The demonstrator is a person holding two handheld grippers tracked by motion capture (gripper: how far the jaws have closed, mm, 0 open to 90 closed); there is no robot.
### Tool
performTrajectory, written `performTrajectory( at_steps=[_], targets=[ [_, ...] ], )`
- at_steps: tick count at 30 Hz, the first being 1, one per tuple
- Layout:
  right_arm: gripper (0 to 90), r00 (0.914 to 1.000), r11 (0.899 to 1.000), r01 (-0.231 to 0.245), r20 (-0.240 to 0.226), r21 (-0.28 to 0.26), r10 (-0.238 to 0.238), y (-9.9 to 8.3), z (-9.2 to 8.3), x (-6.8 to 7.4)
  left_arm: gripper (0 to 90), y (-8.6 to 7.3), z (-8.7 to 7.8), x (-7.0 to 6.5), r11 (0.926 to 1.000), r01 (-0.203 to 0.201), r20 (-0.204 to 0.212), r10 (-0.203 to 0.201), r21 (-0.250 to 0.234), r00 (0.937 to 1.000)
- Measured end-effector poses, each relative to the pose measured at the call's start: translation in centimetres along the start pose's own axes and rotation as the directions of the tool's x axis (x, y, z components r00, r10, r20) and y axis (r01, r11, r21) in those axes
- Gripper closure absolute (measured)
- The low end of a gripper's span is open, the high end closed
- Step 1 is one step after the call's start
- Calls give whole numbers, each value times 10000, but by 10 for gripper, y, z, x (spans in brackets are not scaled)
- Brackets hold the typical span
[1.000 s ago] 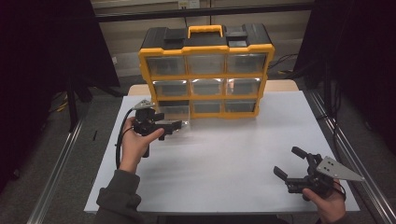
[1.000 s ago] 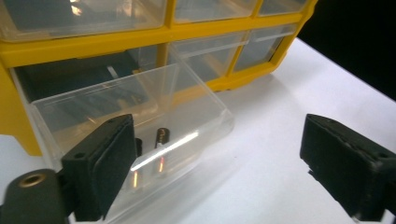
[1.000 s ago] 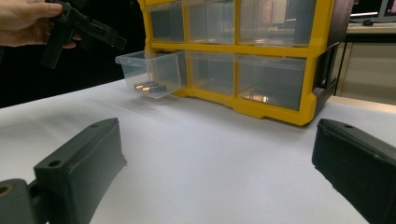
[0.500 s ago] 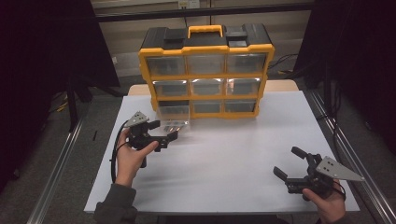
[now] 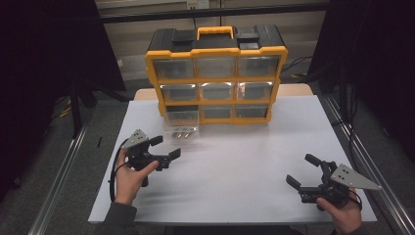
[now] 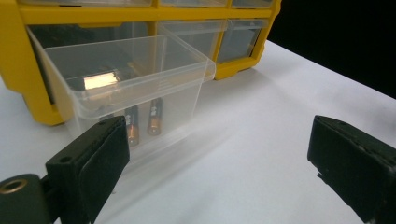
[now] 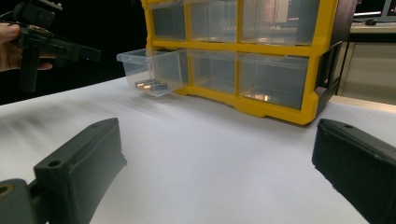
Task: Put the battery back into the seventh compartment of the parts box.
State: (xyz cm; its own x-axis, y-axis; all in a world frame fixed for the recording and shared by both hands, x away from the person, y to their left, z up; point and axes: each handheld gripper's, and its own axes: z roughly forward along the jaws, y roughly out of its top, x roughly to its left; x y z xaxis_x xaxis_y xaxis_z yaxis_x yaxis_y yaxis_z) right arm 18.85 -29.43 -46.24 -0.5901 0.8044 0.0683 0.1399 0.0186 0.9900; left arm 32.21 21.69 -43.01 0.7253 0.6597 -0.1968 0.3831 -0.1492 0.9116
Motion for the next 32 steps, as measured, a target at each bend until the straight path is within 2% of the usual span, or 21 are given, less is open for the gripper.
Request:
performTrajectory(
  at_steps=[2,11,15,16,17,19,20,21,22,23,30,31,32],
  targets=[
    [15,10000,10000,-41,14,-11,41,0,0,0,58,-3,-3,0,9996,200,-5,-200,-198,9998],
    [15,10000,10000,-22,36,-15,22,0,0,0,54,-16,-21,4,9992,214,-156,-219,-325,9996],
    [15,10000,10000,30,4,0,-30,0,1,1,53,-23,-30,7,9991,175,-381,-190,-394,9991],
    [15,10000,10000,33,4,3,-33,0,1,1,53,-25,-31,8,9989,147,-235,-158,-449,9996],
    [15,10000,10000,40,1,4,-40,0,1,1,53,-26,-33,8,9987,171,-457,-193,-483,9988],
    [15,10000,10000,41,3,4,-41,0,1,1,53,-29,-36,9,9978,276,-550,-309,-605,9980],
    [15,10000,10000,41,11,10,-41,0,1,1,53,-30,-38,10,9981,212,-460,-238,-572,9987],
    [15,10000,10000,39,13,13,-39,0,1,1,53,-31,-39,10,9977,203,-675,-247,-647,9974],
    [15,10000,10000,51,14,11,-51,0,1,1,53,-33,-41,11,9978,181,-430,-209,-645,9989],
    [15,10000,10000,49,-28,-2,-49,0,1,1,53,-34,-41,9,9972,203,-701,-254,-719,9972],
    [15,10000,10000,56,-49,18,-56,0,1,1,45,-38,-43,7,9982,-85,-840,35,-589,9965],
    [15,10000,10000,56,-51,23,-56,-1,1,1,45,-38,-43,8,9986,-114,-743,75,-521,9972],
    [15,10000,10000,42,-60,35,-41,-1,1,1,43,-39,-43,8,9984,-154,-911,104,-542,9958]
  ],
)
